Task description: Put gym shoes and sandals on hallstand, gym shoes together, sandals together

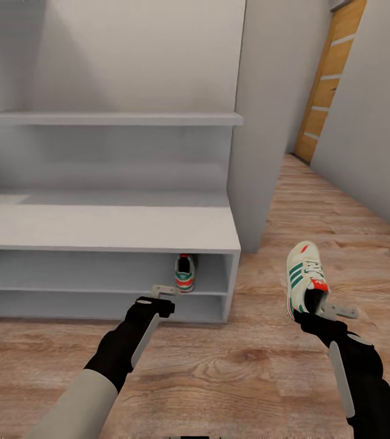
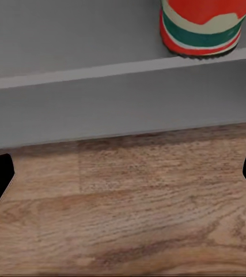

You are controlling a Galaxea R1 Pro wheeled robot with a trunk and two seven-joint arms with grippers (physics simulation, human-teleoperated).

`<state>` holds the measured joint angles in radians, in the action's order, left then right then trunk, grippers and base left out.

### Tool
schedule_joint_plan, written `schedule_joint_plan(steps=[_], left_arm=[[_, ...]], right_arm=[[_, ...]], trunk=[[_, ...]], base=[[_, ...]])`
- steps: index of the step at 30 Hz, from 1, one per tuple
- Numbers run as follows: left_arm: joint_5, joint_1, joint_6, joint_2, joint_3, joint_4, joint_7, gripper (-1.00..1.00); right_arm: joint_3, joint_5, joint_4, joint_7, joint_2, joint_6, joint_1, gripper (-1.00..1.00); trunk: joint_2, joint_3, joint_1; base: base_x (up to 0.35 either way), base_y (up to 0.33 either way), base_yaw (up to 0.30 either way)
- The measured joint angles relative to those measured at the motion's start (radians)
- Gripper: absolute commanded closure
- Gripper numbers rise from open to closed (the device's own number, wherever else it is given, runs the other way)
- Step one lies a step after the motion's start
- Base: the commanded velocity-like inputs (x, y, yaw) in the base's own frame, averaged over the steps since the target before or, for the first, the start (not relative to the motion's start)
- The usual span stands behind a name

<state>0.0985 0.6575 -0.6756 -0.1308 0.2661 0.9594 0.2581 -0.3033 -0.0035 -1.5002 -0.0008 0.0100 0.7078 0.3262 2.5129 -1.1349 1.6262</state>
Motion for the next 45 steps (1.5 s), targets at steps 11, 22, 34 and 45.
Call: schedule_joint_plan(steps=[11, 22, 34, 45], left_arm=[[0.0, 0.0, 0.046, 0.004, 0.001, -0.001, 0.0, -1.0], [0.001, -0.001, 0.086, 0.014, -0.002, -0.002, 0.0, -1.0], [0.003, -0.002, 0.121, 0.014, -0.003, -0.001, 0.001, -1.0], [0.003, -0.002, 0.122, 0.014, -0.002, -0.002, 0.001, -1.0]], right_arm=[[0.0, -0.001, 0.0, 0.0, 0.0, 0.0, 0.0, 1.0], [0.001, -0.001, 0.0, 0.0, -0.001, 0.0, 0.0, 1.0], [0.001, -0.001, 0.0, 0.0, -0.002, 0.0, 0.0, 1.0], [0.001, -0.001, 0.0, 0.0, -0.001, 0.0, 0.0, 1.0]], trunk=[[0.0, 0.0, 0.0], [0.0, 0.0, 0.0], [0.0, 0.0, 0.0], [0.0, 0.0, 0.0]], base=[[-0.088, 0.023, 0.0], [-0.281, 0.109, 0.0], [-0.055, 0.294, 0.0], [-0.08, 0.285, 0.0]])
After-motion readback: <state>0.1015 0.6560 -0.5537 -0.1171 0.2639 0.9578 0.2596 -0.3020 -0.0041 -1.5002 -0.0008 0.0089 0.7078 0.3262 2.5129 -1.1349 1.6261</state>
